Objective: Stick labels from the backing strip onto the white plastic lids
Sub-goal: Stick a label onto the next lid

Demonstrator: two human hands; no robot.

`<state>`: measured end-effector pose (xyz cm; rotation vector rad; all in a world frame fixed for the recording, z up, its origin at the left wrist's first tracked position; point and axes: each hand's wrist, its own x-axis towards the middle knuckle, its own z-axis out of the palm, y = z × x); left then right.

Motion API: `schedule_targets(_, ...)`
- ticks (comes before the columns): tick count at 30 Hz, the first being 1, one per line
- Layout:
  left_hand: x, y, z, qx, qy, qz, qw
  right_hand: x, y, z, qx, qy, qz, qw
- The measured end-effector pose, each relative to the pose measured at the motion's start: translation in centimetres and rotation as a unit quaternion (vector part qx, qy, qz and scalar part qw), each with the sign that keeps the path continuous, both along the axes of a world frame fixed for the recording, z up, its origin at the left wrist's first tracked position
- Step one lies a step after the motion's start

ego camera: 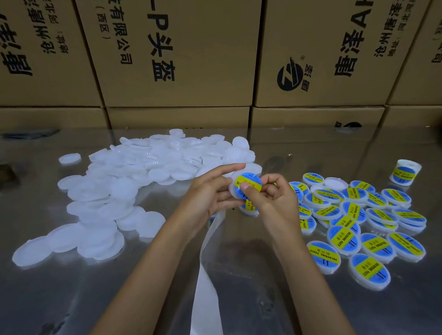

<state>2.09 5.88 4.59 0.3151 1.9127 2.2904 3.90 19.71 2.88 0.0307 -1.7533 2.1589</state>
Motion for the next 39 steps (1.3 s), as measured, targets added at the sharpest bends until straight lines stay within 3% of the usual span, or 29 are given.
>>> schedule_targets(18,0.1,0.3,-0.4,-0.022,0.022,0.01,0.999,-0.8,-0.1,-1.1,0.065,0.015,-0.069,0.995)
schedule_targets(26,-0.1,0.3,-0.4,0.077,-0.033,-0.017,0.996,-0.7,-0.2,-1.6,0.217,0.059,-0.171,0.959)
schedule_targets(34,-0.2,-0.2,-0.3,0.158,-0.069,-0.045,0.984,-1.0,-0.3,-2.0,0.19,0.031,-0.121,0.974)
schedule_targets(39,-0.1,-0.2,-0.2,0.145,-0.048,-0.073,0.985,-1.0,-0.3,-2.5,0.267,0.058,-0.129,0.953)
